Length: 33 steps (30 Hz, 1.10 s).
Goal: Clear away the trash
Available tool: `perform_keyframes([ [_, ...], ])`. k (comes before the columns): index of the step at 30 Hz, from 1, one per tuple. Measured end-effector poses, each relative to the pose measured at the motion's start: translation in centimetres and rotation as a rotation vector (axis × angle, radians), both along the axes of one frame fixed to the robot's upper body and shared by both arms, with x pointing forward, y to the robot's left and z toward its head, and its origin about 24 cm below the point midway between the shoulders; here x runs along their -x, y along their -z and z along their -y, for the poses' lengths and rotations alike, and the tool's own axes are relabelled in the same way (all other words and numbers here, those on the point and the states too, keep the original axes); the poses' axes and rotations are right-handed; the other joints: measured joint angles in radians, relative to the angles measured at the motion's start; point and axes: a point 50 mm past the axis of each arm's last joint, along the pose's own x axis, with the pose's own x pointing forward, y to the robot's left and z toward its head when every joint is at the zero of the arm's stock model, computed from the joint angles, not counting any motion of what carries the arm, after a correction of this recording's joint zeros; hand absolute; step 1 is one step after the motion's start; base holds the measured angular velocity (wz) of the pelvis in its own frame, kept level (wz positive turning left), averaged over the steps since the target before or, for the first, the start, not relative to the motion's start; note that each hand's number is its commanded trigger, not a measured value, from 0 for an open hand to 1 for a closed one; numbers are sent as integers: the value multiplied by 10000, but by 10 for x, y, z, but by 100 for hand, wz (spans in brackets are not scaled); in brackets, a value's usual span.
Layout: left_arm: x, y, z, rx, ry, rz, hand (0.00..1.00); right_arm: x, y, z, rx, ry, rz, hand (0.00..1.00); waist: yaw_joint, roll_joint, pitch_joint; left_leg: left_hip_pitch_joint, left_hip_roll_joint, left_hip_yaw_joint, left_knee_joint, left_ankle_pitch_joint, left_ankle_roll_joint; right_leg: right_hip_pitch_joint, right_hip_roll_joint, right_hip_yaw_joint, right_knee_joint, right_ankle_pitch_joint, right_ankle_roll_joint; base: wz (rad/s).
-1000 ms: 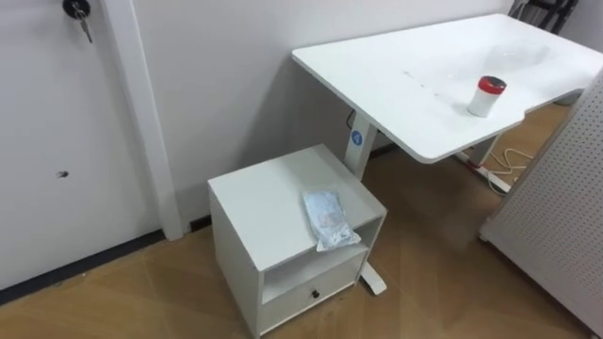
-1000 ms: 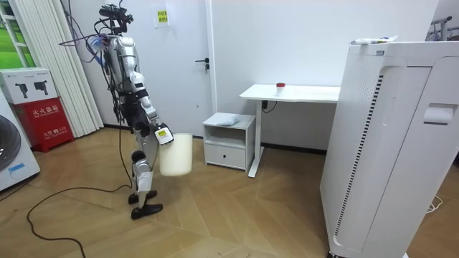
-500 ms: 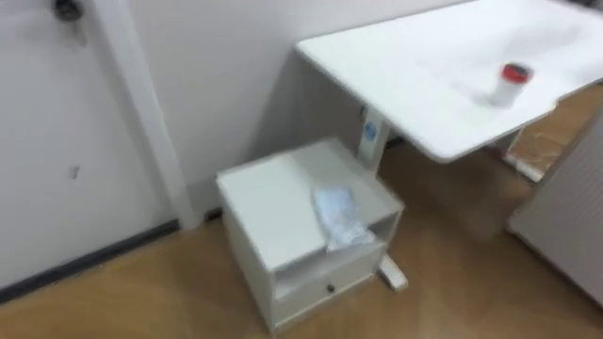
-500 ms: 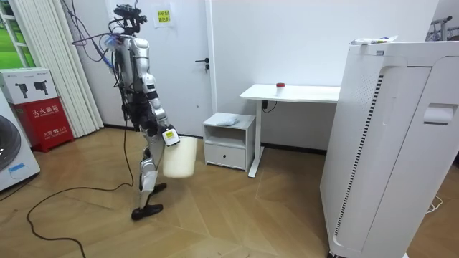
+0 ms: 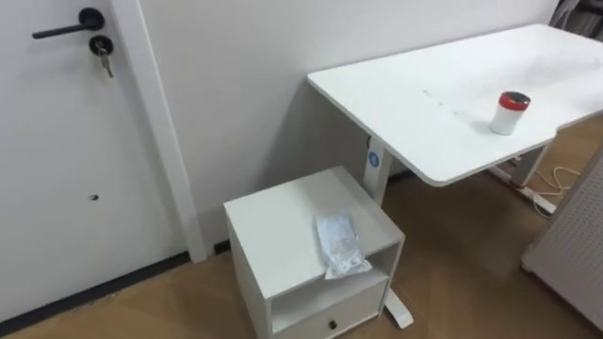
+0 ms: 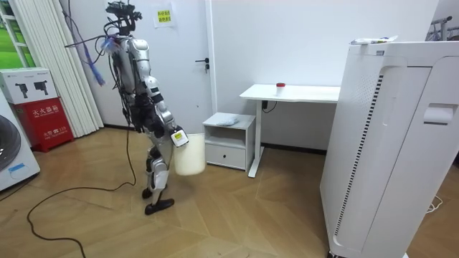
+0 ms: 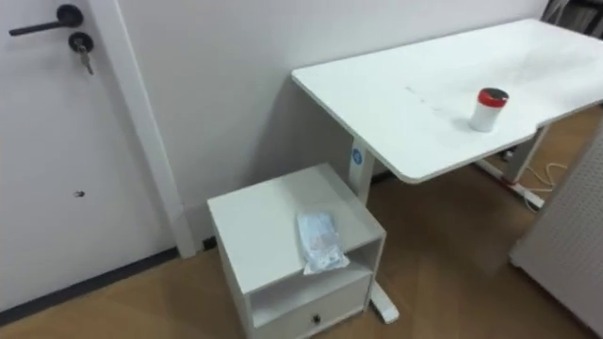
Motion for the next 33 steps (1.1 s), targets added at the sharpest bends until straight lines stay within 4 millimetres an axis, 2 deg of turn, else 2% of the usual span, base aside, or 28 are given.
perform_keyframes([
  [2,5,0,0,65,-31,-177,0,-3,-1,4,65,119,118,100,-42,-29,-7,-662,2,-23,1112,142,-143,45,36,198,290,-150,-195,6],
  [4,6,1,1,145,31,-238,0,5,-2,8,94,570,47,100,-133,-118,1,-1327,-399,-266,551,191,-200,118,14,573,289,-259,-263,21],
  [5,7,1,2,236,29,-252,0,10,-2,11,138,858,-27,100,-23,-153,0,-1753,-716,-320,-391,474,-313,96,14,960,278,-324,-290,-11],
  [6,13,1,2,275,-100,-380,0,15,-3,15,200,951,-187,100,98,-168,-13,-2032,-839,-387,-1571,1076,-348,165,10,1368,271,-395,-278,-34],
  [7,17,1,2,281,-204,-450,0,15,-3,16,236,969,-234,100,140,-153,-26,-2114,-850,-391,-2017,1456,-325,190,-4,1484,258,-438,-255,-64],
  [8,23,1,1,298,-482,-548,0,13,-3,16,288,891,-224,100,213,-58,-7,-2220,-831,-508,-2702,2227,-286,305,-17,1704,171,-514,-204,-66],
  [9,26,0,0,315,-709,-565,0,14,-3,16,313,887,-269,100,188,-39,-38,-2180,-857,-526,-2798,2890,-199,370,-88,1785,130,-612,-74,-60],
  [10,26,0,0,337,-749,-505,0,14,-3,16,329,893,-279,100,172,-55,-60,-2184,-879,-472,-2746,3096,-16,385,-121,1865,88,-661,-2,-53],
  [11,23,1,1,424,-770,-294,0,15,-3,17,355,915,-328,100,185,-80,-122,-2219,-904,-295,-2477,3169,98,474,-212,1978,-46,-724,122,-44],
  [12,23,1,1,468,-769,-237,0,15,-3,17,365,906,-311,100,213,-152,-72,-2223,-959,-270,-2304,3152,228,543,-277,1976,-142,-745,191,-59],
  [13,17,0,1,514,-761,23,0,12,-3,16,352,854,-253,100,207,-260,-23,-2232,-1080,-179,-1873,2888,428,737,-476,1959,-332,-788,328,-48],
  [15,2,0,-1,565,-811,494,0,10,-4,16,361,734,-166,100,194,-373,13,-2402,-1158,-6,-1268,2367,515,884,-680,1963,-504,-838,453,-30],
  [16,-10,-1,-1,618,-854,895,0,9,-4,16,362,718,-150,100,195,-413,26,-2475,-1153,156,-931,2018,581,917,-772,2101,-432,-865,503,-25],
  [17,-19,-2,-1,641,-756,1192,0,5,-4,16,383,628,-83,100,240,-488,49,-2478,-1154,265,-742,1667,626,858,-911,2158,-97,-900,567,-29],
  [18,-23,-2,-1,643,-714,1293,0,4,-4,16,419,526,-100,100,241,-494,43,-2451,-1162,313,-657,1469,660,786,-966,2143,195,-924,611,-33],
  [19,-28,-3,-1,631,-639,1484,0,-1,-5,16,515,345,17,100,236,-545,5,-2324,-1206,467,-547,1202,735,484,-1078,1952,1109,-987,737,-25],
  [20,-34,-4,-2,623,-600,1653,0,-5,-6,16,604,325,182,100,233,-546,-1,-2143,-1219,628,-421,991,839,112,-1240,1714,2246,-855,981,-27],
  [21,-39,-5,-3,567,-575,1860,0,-10,-7,16,658,302,362,100,240,-571,1,-1899,-1239,730,-391,777,915,-339,-1426,1596,3575,-465,1354,-19],
  [22,-44,-6,-3,485,-548,2015,0,-14,-7,15,664,265,474,100,229,-551,-3,-1774,-1243,746,-382,686,940,-587,-1493,1555,4182,-140,1353,-16],
  [24,-55,-10,-8,127,-335,2498,0,-24,-8,12,692,-25,737,100,237,-467,-28,-1291,-1194,711,-438,375,1020,-1382,-1632,1313,5920,1531,1198,-9],
  [25,-59,-11,-9,25,-259,2679,0,-26,-8,12,691,-115,823,100,230,-388,19,-1174,-1168,664,-461,305,1035,-1516,-1648,1271,6202,1910,1166,0],
  [26,-67,-14,-11,-206,-189,3095,0,-31,-9,10,675,-222,981,100,236,-336,1,-1022,-1130,506,-504,187,1043,-1788,-1713,1069,6599,2030,1179,7],
  [27,-73,-16,-11,-317,-105,3365,0,-34,-9,10,664,-252,1074,100,231,-302,16,-969,-1092,445,-526,148,1054,-1981,-1726,937,6718,1857,1143,16],
  [29,-94,-25,-8,-590,187,4558,0,-43,-11,8,663,-336,1492,100,247,-70,63,-810,-814,334,-683,72,1039,-2841,-1689,330,6231,1030,1082,11],
  [30,-99,-27,-7,-649,229,4843,0,-45,-12,7,669,-402,1559,100,227,-32,49,-806,-766,318,-764,77,1032,-2949,-1682,200,5755,881,1087,12],
  [31,-112,-33,-5,-738,401,5497,0,-47,-12,7,664,-514,1720,100,153,69,106,-806,-684,181,-830,81,1011,-3053,-1594,-12,4346,741,1089,28],
  [32,-125,-40,-3,-851,611,6107,0,-47,-12,6,610,-557,1781,100,87,59,100,-722,-684,148,-978,101,978,-2974,-1530,-22,2795,763,1110,28],
  [33,-135,-46,-1,-925,755,6690,0,-46,-12,6,568,-583,1770,100,89,-37,68,-573,-720,220,-1172,115,934,-2810,-1441,-23,1311,1023,1075,16],
])
